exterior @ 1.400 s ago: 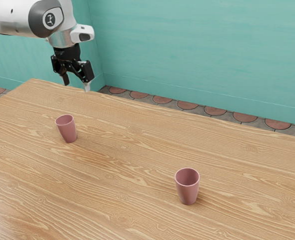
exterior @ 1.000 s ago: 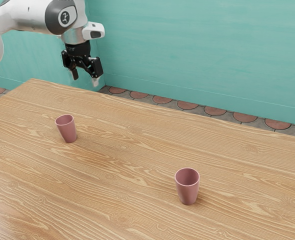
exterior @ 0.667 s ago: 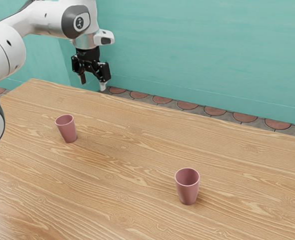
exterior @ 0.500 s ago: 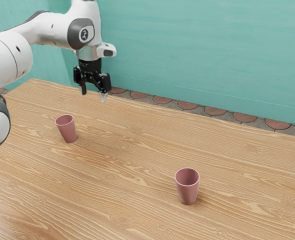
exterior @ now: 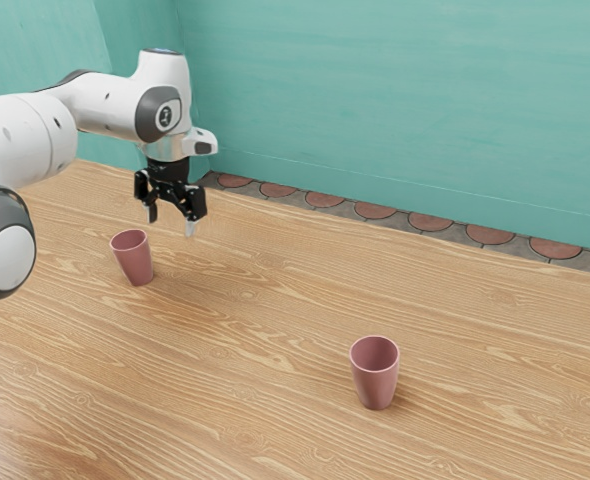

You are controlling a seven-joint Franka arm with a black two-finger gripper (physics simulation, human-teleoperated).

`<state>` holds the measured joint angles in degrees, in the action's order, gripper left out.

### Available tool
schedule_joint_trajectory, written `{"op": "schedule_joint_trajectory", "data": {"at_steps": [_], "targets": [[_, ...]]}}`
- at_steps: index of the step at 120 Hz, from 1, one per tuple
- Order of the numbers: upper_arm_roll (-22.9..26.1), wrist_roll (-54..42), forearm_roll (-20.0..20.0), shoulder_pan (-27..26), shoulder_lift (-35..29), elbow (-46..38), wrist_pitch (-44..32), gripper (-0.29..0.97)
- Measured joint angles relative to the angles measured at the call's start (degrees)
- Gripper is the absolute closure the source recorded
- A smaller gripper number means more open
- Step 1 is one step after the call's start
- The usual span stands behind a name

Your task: Place the left cup onto the right cup

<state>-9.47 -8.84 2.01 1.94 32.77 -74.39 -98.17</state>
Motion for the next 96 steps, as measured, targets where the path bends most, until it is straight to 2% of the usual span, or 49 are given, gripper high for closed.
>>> {"op": "schedule_joint_trajectory", "data": {"at_steps": [50,67,96], "targets": [[-8.0,-3.4,-2.9,0.1,0.7,-0.3,-1.1,0.00],[-11.5,-4.9,-6.7,0.8,0.8,-0.3,-1.2,0.00],[-11.0,-6.8,-11.1,4.2,4.4,3.0,-1.1,0.00]]}}
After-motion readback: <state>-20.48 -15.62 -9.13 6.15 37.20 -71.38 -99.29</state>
